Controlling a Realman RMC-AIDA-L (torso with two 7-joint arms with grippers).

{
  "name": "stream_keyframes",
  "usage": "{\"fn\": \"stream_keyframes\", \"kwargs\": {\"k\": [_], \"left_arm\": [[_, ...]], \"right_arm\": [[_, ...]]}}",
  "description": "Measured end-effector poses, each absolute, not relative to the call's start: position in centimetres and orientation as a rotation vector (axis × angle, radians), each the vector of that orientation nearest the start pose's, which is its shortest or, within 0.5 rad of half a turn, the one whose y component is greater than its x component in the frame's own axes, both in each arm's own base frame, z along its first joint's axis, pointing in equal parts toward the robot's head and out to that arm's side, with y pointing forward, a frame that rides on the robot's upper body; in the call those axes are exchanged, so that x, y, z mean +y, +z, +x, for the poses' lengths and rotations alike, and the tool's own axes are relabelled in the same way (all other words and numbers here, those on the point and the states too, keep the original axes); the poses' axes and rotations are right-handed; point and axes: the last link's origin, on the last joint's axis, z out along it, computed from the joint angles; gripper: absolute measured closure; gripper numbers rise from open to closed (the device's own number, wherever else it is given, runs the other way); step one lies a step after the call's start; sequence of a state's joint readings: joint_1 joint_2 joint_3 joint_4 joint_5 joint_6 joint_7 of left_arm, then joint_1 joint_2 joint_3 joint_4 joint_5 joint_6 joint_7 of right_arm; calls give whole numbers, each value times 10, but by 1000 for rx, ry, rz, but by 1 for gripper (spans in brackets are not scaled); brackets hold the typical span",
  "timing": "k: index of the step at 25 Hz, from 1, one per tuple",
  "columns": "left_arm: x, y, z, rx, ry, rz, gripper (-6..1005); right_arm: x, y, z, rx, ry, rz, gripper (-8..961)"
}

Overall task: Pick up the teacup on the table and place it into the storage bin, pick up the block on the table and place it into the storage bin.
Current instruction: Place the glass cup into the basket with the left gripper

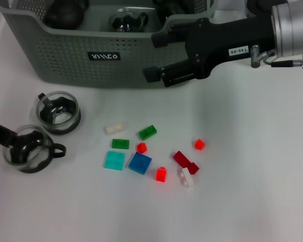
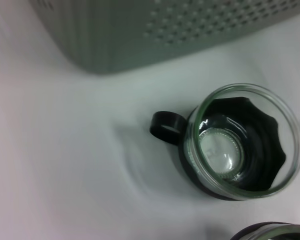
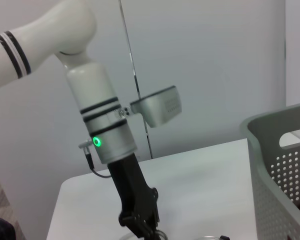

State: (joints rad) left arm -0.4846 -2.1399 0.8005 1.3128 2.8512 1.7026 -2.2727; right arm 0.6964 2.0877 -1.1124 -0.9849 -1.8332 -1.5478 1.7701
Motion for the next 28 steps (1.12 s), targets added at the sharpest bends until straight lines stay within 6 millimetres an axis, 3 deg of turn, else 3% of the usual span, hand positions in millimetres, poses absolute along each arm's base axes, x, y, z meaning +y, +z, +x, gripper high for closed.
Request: {"fn": "stream_keyframes", "kwargs": {"k": [8,15,21,28], "left_arm": [[302,97,-281,-1340,320,-2355,953],[304,128,-234,-1189,-41,-2492,954],[340,138,-179,-941,-353,-2565,954],[399,126,-138,-844,-373,-2507,954]], "right_arm": [[368,2,126,369,625,-3011,34],[375,11,132,453,460,-3046,34],[386,18,132,544,112,-3064,35],[394,15,128,557,-109,-3034,34]]}}
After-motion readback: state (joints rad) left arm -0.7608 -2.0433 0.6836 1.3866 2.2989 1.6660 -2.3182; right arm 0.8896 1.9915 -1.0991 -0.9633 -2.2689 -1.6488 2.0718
